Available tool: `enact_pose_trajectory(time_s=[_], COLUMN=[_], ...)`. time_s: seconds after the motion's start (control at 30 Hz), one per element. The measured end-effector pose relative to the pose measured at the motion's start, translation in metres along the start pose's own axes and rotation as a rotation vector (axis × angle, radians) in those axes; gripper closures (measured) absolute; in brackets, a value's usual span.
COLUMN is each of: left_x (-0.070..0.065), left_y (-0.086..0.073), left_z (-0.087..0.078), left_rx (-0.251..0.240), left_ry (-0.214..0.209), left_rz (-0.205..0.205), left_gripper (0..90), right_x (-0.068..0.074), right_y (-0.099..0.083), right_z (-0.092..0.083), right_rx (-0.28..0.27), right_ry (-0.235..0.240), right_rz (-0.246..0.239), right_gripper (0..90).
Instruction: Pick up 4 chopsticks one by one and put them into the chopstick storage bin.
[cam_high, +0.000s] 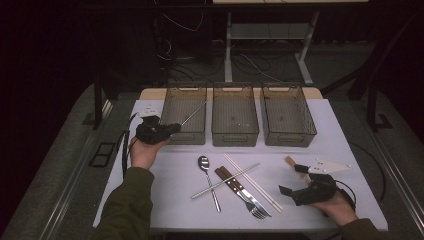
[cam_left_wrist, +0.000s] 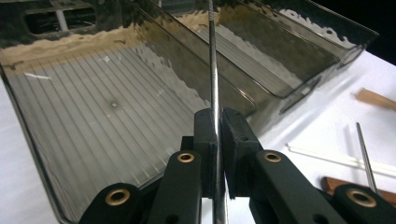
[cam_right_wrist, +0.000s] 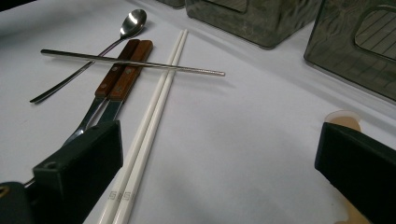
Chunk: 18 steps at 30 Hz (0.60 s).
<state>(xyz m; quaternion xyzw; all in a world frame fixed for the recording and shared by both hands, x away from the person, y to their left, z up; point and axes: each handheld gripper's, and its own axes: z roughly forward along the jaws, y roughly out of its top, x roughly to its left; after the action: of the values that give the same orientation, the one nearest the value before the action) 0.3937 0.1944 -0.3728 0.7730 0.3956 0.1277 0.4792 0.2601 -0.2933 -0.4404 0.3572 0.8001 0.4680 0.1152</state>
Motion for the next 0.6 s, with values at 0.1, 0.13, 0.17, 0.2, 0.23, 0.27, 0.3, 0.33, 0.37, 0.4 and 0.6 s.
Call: enact_pose_trajectory(time_s=[0.1, 0.13, 0.17, 0.2, 0.23, 0.27, 0.3, 0.33, 0.37, 0.4, 0.6], left_x=[0.004, 0.006, 0.007, 0.009, 0.01, 0.012, 0.014, 0.015, 0.016, 0.018, 0.025], left_y=[0.006, 0.008, 0.009, 0.01, 0.011, 0.013, 0.014, 0.015, 0.017, 0.019, 0.028], left_z=[0.003, 0.004, 0.005, 0.006, 0.007, 0.008, 0.009, 0.01, 0.011, 0.013, 0.021], left_rx=[0.008, 0.01, 0.011, 0.012, 0.015, 0.017, 0.019, 0.019, 0.021, 0.024, 0.037], left_ry=[0.014, 0.02, 0.023, 0.03, 0.035, 0.04, 0.046, 0.05, 0.053, 0.058, 0.079], left_rz=[-0.002, -0.004, -0.006, -0.008, -0.013, -0.018, -0.024, -0.026, -0.026, -0.027, -0.042], left_gripper=[84.3, 84.3, 84.3, 84.3, 84.3, 84.3, 84.3, 84.3, 84.3, 84.3, 84.3], right_x=[0.0, 0.0, 0.0, 0.0, 0.0, 0.0, 0.0, 0.0, 0.0, 0.0, 0.0], right_y=[0.0, 0.0, 0.0, 0.0, 0.0, 0.0, 0.0, 0.0, 0.0, 0.0, 0.0], right_z=[0.0, 0.0, 0.0, -0.001, -0.001, -0.001, -0.001, -0.001, -0.001, -0.001, -0.001], right_rx=[-0.002, -0.002, -0.002, -0.002, -0.002, -0.002, -0.002, -0.003, -0.003, -0.003, -0.006], right_ry=[-0.001, -0.002, -0.001, -0.001, -0.001, -0.001, -0.001, -0.001, -0.001, -0.001, -0.002], right_rz=[0.001, 0.002, 0.001, 0.001, 0.002, 0.002, 0.002, 0.002, 0.002, 0.004, 0.006], right_gripper=[1.2, 1.1, 1.2, 1.1, 1.2, 1.1, 1.2, 1.1, 1.1, 1.1, 1.1])
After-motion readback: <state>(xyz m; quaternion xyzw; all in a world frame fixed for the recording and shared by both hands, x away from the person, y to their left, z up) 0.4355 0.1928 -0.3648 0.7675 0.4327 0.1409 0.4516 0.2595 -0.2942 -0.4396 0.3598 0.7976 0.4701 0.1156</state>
